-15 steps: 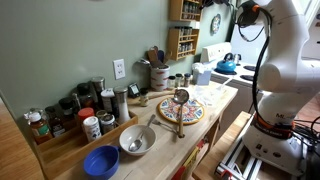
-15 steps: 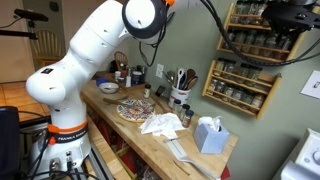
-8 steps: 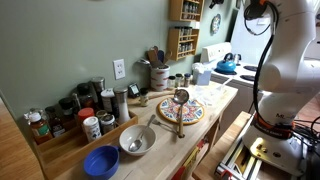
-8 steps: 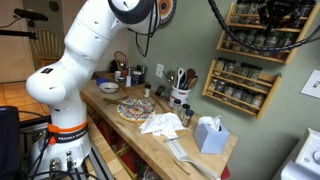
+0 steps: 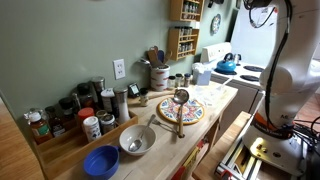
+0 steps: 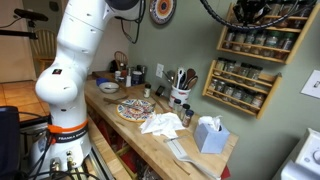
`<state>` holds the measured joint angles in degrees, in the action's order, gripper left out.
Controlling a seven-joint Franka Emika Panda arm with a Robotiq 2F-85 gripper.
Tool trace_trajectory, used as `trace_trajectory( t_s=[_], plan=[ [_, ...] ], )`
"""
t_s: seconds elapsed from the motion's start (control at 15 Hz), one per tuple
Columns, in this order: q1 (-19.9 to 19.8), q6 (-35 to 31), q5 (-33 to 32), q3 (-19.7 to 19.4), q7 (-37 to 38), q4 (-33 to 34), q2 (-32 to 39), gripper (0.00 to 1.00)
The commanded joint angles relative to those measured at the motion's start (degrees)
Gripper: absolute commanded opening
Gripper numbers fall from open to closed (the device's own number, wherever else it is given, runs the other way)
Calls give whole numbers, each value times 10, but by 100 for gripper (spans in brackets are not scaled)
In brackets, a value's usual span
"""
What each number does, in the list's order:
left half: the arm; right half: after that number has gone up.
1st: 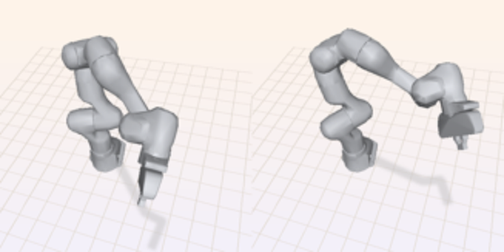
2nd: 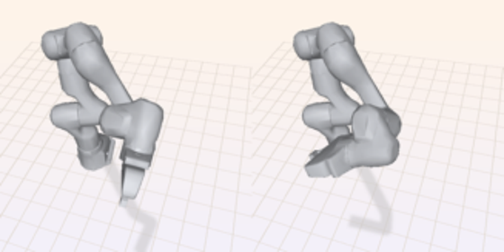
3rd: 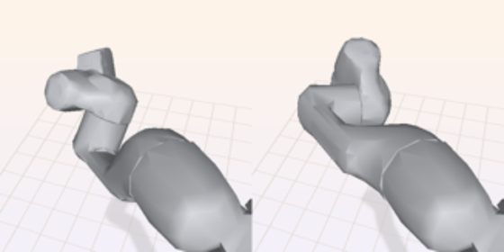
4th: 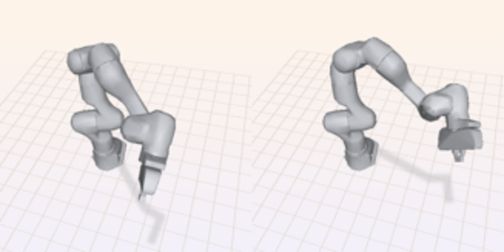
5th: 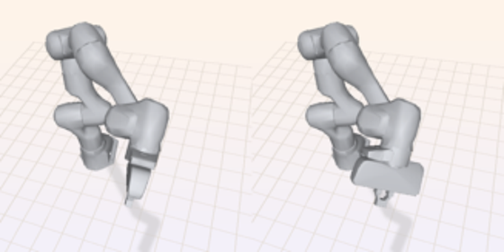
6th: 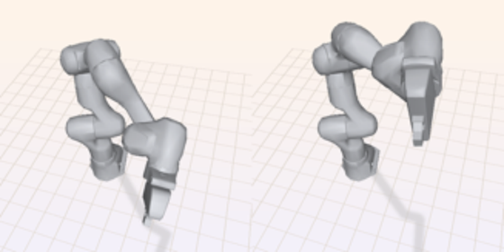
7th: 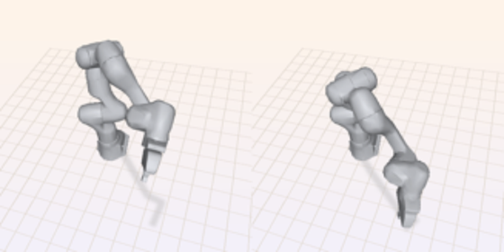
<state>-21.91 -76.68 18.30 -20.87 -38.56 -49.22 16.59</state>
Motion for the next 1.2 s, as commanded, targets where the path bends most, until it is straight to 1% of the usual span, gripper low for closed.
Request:
trace_trajectory(
  t_s=[0.0, 0.2, 0.33, 0.4, 0.6, 0.73, 0.8, 0.93, 1.13],
  plan=[
    [75, -43, -75, 14, -10, -134, -86, 31],
    [120, -78, -128, 33, -6, -204, -132, 55],
    [143, -103, -165, 46, 3, -253, -164, 69],
    [152, -110, -185, 53, 8, -279, -181, 77],
    [169, -102, -233, 74, 48, -355, -233, 98],
    [173, -81, -246, 87, 71, -407, -268, 100],
    [173, -92, -237, 93, 92, -435, -285, 100],
    [167, -83, -219, 108, 125, -490, -319, 100],
    [172, -100, -190, 118, 166, -581, -371, 99]
  ],
)
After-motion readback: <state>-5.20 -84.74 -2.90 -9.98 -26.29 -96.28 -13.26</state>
